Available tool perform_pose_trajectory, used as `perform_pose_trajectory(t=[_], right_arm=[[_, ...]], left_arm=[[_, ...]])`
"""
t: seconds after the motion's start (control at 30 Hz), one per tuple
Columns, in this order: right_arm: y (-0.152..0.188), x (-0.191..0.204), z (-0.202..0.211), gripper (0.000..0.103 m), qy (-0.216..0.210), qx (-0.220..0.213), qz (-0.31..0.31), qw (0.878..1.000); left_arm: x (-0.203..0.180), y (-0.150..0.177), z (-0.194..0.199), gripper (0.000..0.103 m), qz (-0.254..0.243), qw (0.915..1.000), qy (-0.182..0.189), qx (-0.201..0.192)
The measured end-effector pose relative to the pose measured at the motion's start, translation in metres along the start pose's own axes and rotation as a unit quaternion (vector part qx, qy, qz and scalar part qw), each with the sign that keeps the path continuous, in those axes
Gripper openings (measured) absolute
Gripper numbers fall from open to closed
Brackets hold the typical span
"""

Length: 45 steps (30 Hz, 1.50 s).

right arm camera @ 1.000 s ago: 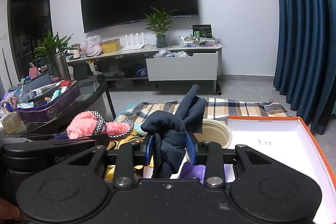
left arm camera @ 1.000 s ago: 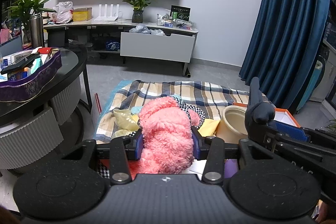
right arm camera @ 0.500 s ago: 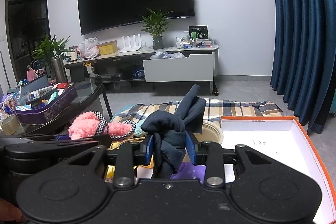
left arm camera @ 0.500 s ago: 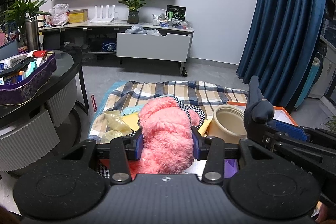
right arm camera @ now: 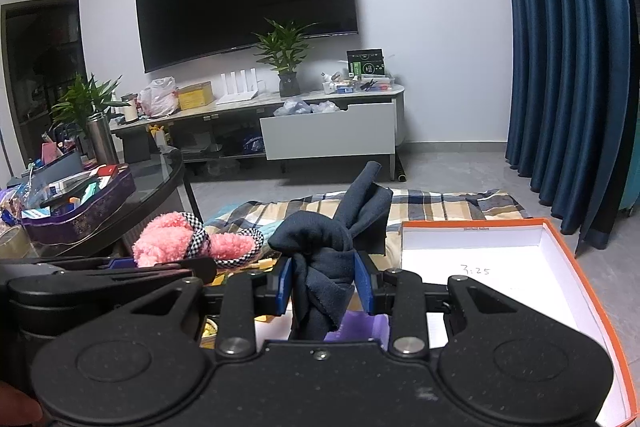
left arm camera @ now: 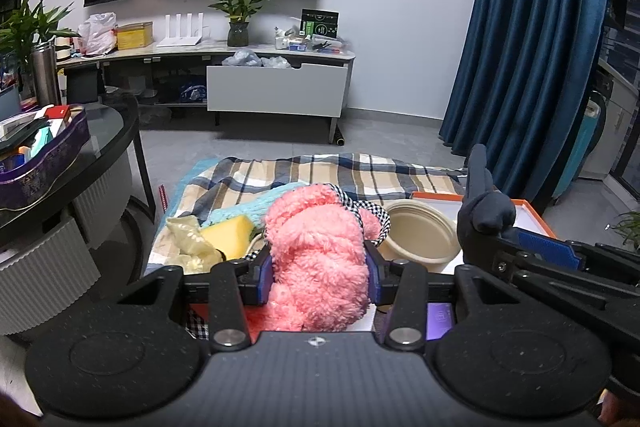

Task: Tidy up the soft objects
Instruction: 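Carry the pink item in the left tool and navy cloth in the right tool to the orange-rimmed box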

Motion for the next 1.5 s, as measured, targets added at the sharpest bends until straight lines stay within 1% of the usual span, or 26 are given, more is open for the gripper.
perform_pose_trajectory(t=[0.83,1.23,1.5], right_arm=[[-0.002,-0.029,0.006,0.041,0.021,-0.005,-0.016,1.000],[-0.002,-0.055,0.007,0.041,0.039,-0.008,-0.030,0.999],[-0.001,-0.079,0.008,0.041,0.056,-0.009,-0.041,0.998]], left_arm=[[-0.034,0.000,-0.002,0.044,-0.024,0.9994,0.026,0.000],[-0.055,0.003,-0.008,0.044,-0.040,0.9984,0.041,0.005],[-0.074,0.003,-0.016,0.044,-0.054,0.9969,0.057,0.007]])
Point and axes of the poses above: each gripper's, at about its wrist camera, not at the fingertips, and z roughly against the way its jaws point, x to its left, y to its underside, the point moved 2 cm from there along -z, roughly the way its jaws point, and after that the axes turned 10 degrees about -x, right-handed, at the moved point
